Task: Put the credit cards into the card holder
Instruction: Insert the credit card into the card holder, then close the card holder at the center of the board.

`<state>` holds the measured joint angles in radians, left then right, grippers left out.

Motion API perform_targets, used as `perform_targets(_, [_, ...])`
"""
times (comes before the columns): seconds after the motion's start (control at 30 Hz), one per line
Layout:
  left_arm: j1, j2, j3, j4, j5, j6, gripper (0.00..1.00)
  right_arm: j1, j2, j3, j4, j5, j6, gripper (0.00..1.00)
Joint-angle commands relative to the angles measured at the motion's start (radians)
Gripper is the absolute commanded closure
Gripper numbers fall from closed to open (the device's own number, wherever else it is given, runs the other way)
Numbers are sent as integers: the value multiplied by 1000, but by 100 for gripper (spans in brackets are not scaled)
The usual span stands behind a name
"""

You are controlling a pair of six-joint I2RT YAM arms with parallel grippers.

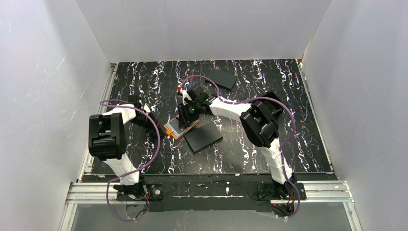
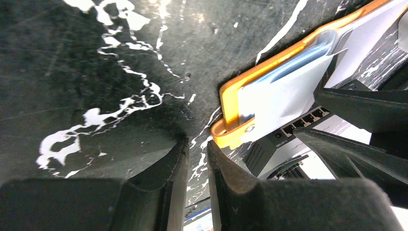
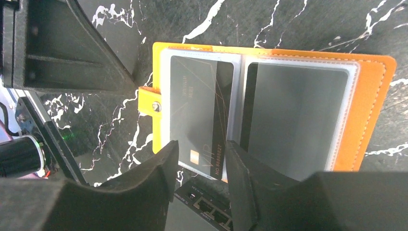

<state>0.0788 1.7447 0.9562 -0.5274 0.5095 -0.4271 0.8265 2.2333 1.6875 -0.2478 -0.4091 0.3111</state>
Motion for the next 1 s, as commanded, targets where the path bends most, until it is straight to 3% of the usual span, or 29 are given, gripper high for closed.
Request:
perform_targets(0.0, [-34,14,-4,-2,23,9,81,24,-2,30,-14,-4,-5,53])
perform_targets(0.37, [-45,27,6,-3,22,7,81,80,24,71,-43,8,-45,53])
perform_targets(0.6, [-45,-70,6,-55,-91,37,79,43,-58,105,-158,111,-77,46])
perform_targets(0.73, [-30,-264,-18,-106,-66,45,66,-9,-199,5,-169,210,3,41])
perform_targets(0.8, [-31,-312,-27,-41,62,56,55,-100,-308,-209,-9,147,73,41])
perform_targets(0.97, [-31,-111,70,-3,125,63,55,-184,-272,-261,21,21,-16,40])
